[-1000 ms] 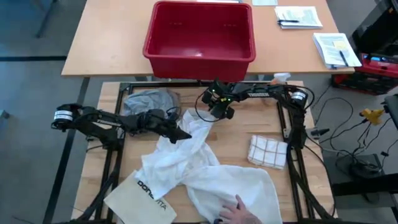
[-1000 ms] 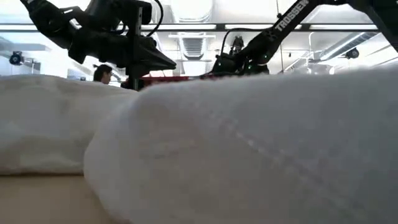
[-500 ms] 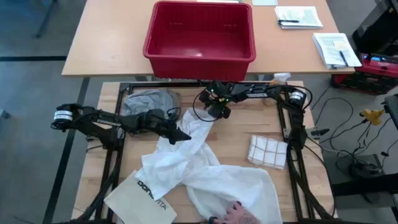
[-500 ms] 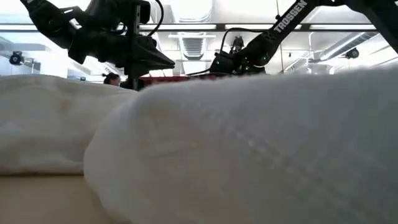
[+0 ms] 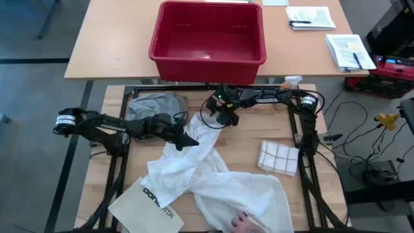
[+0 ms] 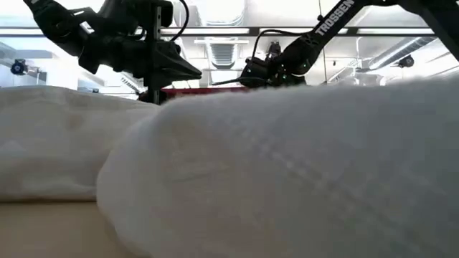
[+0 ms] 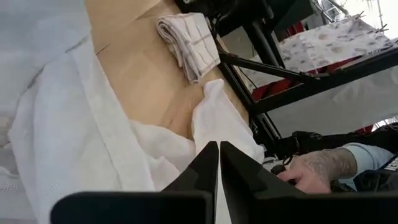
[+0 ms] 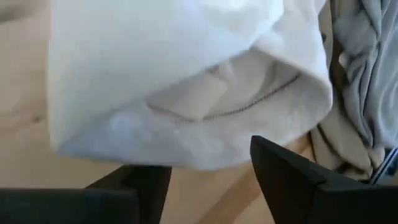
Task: Fold laundry
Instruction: Fold the white long sleeve shirt
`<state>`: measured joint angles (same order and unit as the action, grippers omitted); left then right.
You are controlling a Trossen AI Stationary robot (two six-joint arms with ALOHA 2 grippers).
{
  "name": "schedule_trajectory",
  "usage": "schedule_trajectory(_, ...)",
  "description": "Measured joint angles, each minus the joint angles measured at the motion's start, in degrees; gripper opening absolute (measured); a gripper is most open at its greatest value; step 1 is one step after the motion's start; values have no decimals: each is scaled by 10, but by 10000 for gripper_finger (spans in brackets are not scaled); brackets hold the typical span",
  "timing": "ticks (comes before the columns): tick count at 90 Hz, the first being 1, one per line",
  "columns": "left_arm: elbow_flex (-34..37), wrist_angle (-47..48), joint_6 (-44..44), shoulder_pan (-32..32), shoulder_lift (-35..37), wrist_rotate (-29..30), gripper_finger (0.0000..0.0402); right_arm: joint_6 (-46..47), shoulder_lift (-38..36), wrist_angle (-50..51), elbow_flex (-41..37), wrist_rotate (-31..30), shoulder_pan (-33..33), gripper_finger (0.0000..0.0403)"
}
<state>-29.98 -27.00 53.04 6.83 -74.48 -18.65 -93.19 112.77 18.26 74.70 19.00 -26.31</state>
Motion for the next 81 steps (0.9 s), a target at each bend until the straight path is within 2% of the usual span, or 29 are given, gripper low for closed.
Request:
schedule_trajectory(44, 0, 0, -5, 0, 0, 1, 0, -1, 2, -2, -2, 5, 11, 75)
schedule_trajectory(56, 0, 0, -2, 0, 0, 1, 0, 57, 4, 4, -2, 5, 13, 16)
schedule_trajectory(65, 0, 0, -17, 0, 1, 3, 0, 87, 1, 22, -2, 5, 13, 7)
schedule_trajectory(70, 0, 7, -32, -1, 2, 29, 0, 103, 0, 43, 4, 5, 13, 4)
schedule_trajectory(81, 0, 51, -54, 0, 2, 131, 0, 128, -13, 116, 36, -10, 12, 1)
